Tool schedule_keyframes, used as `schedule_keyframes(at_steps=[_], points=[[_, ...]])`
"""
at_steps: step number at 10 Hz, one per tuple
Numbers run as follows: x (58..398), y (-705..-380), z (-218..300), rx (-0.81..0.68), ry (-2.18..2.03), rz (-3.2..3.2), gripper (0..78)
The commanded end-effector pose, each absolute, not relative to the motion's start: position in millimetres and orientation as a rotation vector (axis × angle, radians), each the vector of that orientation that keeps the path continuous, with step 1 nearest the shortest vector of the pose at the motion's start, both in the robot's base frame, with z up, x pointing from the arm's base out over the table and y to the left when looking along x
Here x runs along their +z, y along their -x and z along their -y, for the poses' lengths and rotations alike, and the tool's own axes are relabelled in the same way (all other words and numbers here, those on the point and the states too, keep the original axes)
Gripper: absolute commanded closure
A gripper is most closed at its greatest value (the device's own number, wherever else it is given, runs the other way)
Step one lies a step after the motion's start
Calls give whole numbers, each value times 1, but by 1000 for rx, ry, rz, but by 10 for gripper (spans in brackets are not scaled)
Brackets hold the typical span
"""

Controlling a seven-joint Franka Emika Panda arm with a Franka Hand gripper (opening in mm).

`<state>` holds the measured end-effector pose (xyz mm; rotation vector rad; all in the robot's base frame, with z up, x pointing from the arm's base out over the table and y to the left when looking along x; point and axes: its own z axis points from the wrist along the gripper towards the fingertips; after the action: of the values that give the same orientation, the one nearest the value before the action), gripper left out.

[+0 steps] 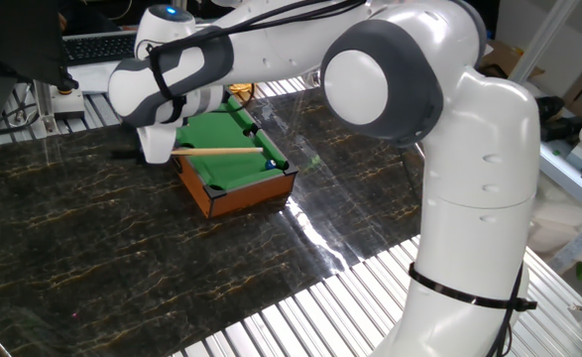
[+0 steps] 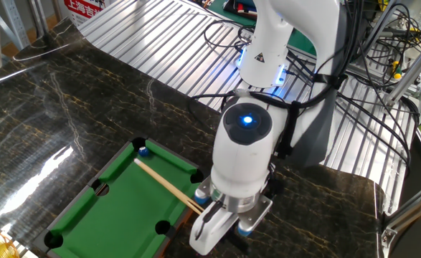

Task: Hit the pool ball

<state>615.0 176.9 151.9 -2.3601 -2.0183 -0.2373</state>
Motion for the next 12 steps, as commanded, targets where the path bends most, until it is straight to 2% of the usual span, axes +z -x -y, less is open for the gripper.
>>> schedule_keyframes(at_steps=[1, 12], points=[[151, -607, -185, -242, 2369, 2013, 764], [151, -599, -185, -266, 2399, 1941, 764]])
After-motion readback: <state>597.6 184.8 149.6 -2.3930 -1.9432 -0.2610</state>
